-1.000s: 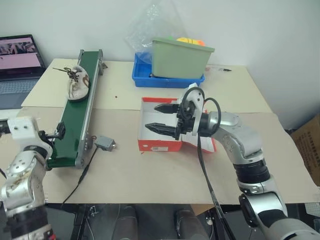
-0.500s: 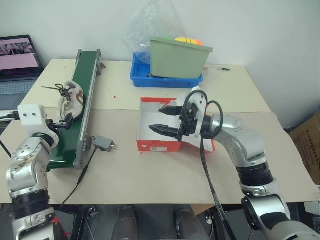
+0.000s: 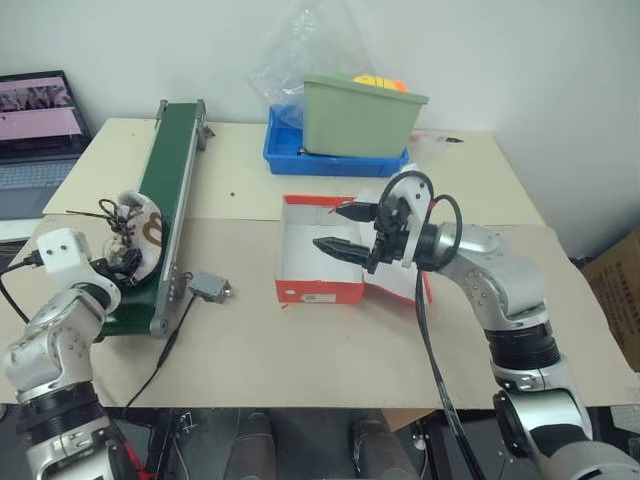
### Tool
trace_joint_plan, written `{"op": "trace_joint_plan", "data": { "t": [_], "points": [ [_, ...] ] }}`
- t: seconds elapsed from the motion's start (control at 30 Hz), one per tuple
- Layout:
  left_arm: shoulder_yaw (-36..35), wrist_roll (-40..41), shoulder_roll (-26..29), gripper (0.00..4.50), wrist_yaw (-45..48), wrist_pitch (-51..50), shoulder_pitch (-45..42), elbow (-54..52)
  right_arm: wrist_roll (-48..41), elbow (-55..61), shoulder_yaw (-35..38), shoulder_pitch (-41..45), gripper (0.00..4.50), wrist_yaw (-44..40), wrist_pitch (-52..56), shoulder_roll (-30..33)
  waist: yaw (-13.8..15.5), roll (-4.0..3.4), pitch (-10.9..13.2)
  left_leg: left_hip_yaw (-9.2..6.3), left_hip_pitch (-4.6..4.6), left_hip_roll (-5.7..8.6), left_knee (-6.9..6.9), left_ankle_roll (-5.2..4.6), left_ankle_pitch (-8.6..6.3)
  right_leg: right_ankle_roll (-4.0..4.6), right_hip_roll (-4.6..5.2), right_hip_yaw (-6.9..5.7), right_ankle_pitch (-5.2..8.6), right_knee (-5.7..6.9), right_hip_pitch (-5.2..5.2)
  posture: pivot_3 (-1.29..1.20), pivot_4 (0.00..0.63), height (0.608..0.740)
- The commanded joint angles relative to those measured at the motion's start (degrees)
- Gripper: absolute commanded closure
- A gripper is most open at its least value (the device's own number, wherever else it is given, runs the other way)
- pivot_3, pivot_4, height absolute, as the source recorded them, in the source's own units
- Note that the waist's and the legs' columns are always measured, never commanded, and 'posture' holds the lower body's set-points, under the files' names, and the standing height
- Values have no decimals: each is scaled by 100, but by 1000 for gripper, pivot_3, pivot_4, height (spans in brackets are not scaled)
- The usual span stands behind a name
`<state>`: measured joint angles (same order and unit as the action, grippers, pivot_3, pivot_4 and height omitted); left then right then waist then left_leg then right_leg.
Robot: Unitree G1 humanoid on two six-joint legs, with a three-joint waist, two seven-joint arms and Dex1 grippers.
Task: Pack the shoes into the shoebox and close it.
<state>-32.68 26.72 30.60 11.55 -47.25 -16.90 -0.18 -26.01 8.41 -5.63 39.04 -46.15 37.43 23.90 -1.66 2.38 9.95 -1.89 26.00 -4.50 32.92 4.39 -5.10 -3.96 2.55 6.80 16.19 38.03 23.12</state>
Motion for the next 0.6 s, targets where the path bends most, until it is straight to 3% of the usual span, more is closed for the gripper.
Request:
{"op": "trace_joint_plan", "data": {
  "t": [0.03, 0.17, 0.53, 0.6],
  "points": [
    [145, 87, -133, 3078, -31, -186, -3, -37, -54, 236, 151, 106, 0, 11, -64, 71, 46, 0, 0, 0, -1, 0, 0, 1, 1, -1, 0, 0, 0, 0, 0, 0, 150, 740],
    [23, 181, -271, 3597, -27, 344, -318, -257, -55, 238, 131, 90, 0, 5, -71, 96, 120, 0, 0, 0, -3, 0, 0, 28, -8, -4, 0, -3, -2, 0, -2, 0, 150, 740],
    [411, 1038, -750, 3597, 321, 746, -828, -1743, -147, 196, 219, 92, 0, 129, 37, 17, 69, 14, 5, 0, 28, -1, -3, 4, 9, -3, -1, -2, -5, -13, 11, 0, 150, 740],
    [762, 1374, -954, 3597, 411, 555, -794, -2151, -853, 54, 773, 192, 0, 426, 548, -314, 54, 14, 5, 0, 28, -1, -2, 4, 9, -3, -1, -2, -5, -14, 9, 0, 150, 740]
  ]
}}
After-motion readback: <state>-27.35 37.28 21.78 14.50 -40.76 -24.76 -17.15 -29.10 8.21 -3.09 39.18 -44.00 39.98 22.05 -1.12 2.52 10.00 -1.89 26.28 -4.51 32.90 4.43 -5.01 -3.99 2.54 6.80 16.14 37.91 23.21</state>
